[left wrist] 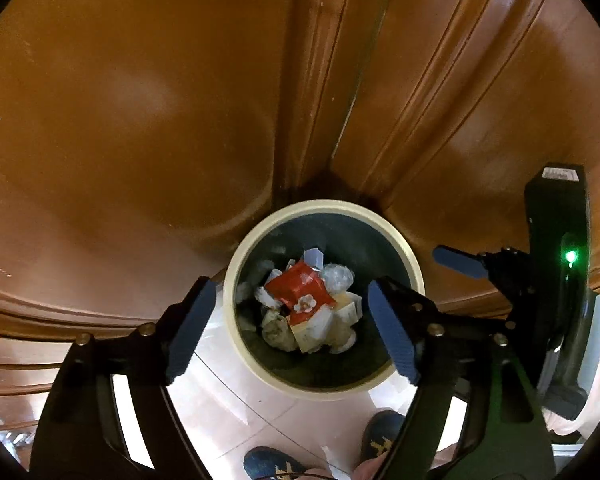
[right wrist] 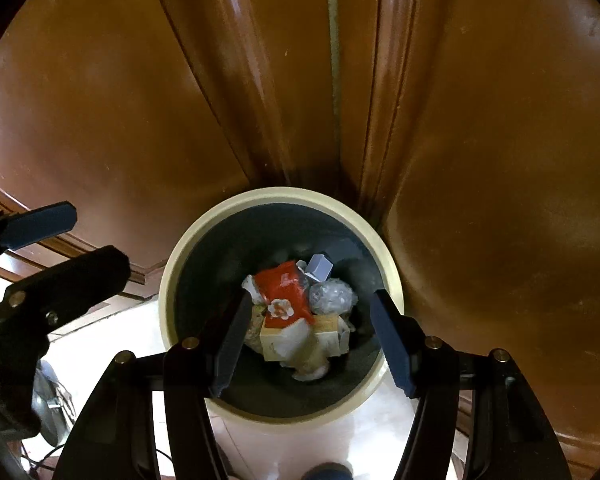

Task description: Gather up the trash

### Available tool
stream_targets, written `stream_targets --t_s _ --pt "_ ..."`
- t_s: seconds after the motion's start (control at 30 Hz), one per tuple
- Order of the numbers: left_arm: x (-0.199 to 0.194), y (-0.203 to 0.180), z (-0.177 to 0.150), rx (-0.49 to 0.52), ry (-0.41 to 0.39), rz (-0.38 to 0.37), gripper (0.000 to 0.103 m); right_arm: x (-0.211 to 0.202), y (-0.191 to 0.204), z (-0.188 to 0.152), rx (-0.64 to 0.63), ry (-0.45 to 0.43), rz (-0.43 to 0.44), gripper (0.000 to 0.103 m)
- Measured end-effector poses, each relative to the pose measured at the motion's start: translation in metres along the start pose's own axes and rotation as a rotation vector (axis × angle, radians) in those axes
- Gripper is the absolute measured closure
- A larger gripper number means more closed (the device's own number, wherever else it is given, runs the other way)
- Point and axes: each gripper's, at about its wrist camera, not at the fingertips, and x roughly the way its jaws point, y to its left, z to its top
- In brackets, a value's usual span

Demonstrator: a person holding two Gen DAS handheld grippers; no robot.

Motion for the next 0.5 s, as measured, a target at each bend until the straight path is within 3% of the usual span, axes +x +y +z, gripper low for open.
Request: stream_targets --t_s 0.5 --pt "-0.089 -0.001 -0.003 -0.036 0.013 -0.001 0.021 -0.061 0.007 0.004 0.028 0.02 -0.033 0.04"
